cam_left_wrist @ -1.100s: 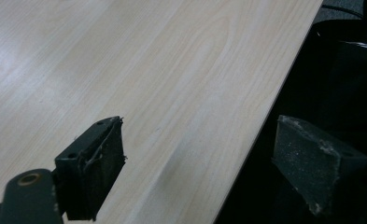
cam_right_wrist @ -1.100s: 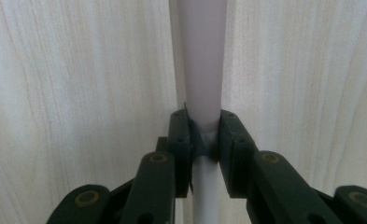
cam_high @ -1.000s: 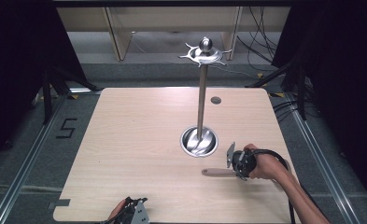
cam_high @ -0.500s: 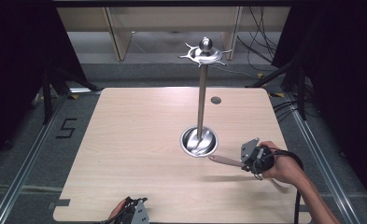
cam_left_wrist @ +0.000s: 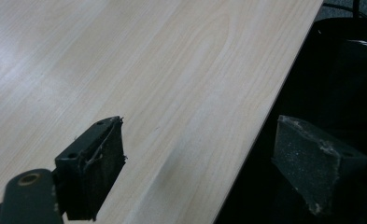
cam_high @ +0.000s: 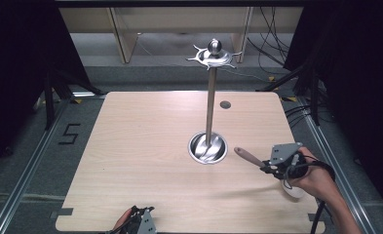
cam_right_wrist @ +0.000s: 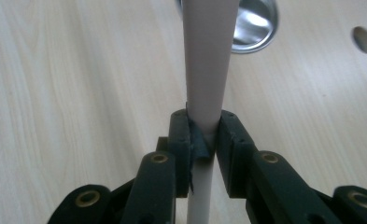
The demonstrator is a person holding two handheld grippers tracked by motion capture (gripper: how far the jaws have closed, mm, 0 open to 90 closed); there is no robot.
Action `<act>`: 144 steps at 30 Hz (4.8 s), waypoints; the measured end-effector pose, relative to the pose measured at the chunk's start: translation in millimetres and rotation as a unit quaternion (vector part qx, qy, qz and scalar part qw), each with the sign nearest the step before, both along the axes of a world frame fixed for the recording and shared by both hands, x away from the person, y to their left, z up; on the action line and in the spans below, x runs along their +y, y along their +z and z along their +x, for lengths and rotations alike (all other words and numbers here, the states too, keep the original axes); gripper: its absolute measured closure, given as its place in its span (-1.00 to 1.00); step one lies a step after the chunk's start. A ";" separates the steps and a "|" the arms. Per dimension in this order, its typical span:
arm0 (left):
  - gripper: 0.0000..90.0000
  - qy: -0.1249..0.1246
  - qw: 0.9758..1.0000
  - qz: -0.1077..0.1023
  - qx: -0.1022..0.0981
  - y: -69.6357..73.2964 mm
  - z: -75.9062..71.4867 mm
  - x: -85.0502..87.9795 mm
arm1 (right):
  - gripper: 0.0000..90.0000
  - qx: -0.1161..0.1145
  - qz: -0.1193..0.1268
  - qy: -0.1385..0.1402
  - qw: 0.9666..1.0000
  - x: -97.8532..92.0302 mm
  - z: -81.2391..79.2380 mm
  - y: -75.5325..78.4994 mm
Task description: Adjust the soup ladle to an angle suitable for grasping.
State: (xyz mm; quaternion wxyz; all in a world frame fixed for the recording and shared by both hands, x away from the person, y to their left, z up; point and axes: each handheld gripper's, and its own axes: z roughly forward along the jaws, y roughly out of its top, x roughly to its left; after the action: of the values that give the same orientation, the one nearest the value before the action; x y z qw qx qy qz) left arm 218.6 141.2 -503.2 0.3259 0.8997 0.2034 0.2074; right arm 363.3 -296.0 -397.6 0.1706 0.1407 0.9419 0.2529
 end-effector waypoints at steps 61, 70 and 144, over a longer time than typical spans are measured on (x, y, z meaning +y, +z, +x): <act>-0.65 -0.007 1.000 -0.005 0.006 1.6 -0.4 1.0 | 0.72 -0.071 0.227 -0.058 0.970 52.9 53.1 109.8; -0.65 -0.007 1.000 -0.004 0.005 1.8 -0.5 1.1 | 0.72 -0.071 0.223 -0.061 0.970 58.2 61.2 121.9; -0.65 -0.007 1.000 0.000 0.000 2.6 -1.0 1.1 | 0.11 -0.067 0.247 -0.105 0.961 70.0 59.1 118.7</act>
State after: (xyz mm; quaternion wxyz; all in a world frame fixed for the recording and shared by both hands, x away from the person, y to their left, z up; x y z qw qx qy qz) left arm 217.6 142.3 -500.6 0.3272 0.9010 0.1972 0.2057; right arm 422.4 -226.1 -278.9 0.2189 0.2597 0.8163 0.4672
